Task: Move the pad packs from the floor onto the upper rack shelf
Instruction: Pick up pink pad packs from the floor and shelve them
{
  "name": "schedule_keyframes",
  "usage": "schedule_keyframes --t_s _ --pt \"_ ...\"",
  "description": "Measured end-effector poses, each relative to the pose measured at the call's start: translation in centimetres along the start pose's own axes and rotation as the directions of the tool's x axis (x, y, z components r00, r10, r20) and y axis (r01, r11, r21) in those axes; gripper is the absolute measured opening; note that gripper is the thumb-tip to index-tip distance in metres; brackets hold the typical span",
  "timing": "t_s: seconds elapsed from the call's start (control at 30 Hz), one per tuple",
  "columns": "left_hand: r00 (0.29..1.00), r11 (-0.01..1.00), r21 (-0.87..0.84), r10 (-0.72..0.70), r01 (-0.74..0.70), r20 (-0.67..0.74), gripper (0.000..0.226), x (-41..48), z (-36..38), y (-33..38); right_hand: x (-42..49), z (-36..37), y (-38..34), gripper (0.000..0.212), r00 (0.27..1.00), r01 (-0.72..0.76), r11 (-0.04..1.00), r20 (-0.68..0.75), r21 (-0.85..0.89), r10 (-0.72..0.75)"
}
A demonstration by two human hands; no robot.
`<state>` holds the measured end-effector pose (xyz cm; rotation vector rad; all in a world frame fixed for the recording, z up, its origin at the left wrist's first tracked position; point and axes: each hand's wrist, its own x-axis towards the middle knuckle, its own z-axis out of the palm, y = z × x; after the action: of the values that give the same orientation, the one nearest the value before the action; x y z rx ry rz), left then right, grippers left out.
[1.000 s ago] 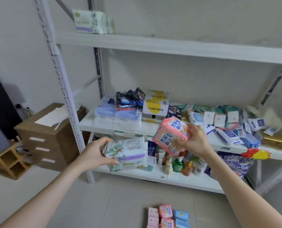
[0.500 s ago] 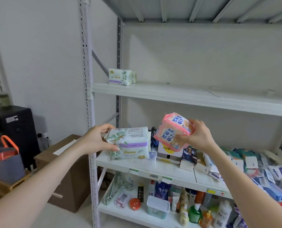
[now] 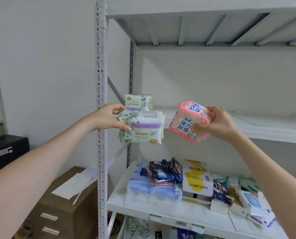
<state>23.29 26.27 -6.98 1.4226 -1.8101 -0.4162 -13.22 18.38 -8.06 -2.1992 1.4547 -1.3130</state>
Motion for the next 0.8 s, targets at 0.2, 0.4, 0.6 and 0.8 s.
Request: schedule_keyframes --t_s 0.2,0.4,0.6,0.8 --pt "1.000 0.999 -0.040 -0.003 0.002 -0.013 0.055 6.2 -3.4 -1.6 5.3 1.0 -2.5 0.035 0.997 0.071 0.998 -0.027 -0.002 -0.071" --pt "1.000 0.999 -0.023 -0.023 0.023 0.008 0.056 12.0 -6.3 -4.8 10.9 4.0 -3.8 0.033 0.994 0.108 0.994 -0.024 -0.006 -0.108" --pt "0.999 0.999 -0.030 -0.025 0.026 0.048 0.059 18.0 -7.6 -8.4 15.7 7.6 -3.4 0.034 0.992 0.103 0.994 -0.071 0.021 -0.102" --pt "0.994 0.999 -0.034 -0.027 0.031 0.103 0.055 22.3 -7.4 -10.5 18.3 9.5 -2.4 0.042 0.996 0.059 0.998 -0.075 0.021 -0.057"
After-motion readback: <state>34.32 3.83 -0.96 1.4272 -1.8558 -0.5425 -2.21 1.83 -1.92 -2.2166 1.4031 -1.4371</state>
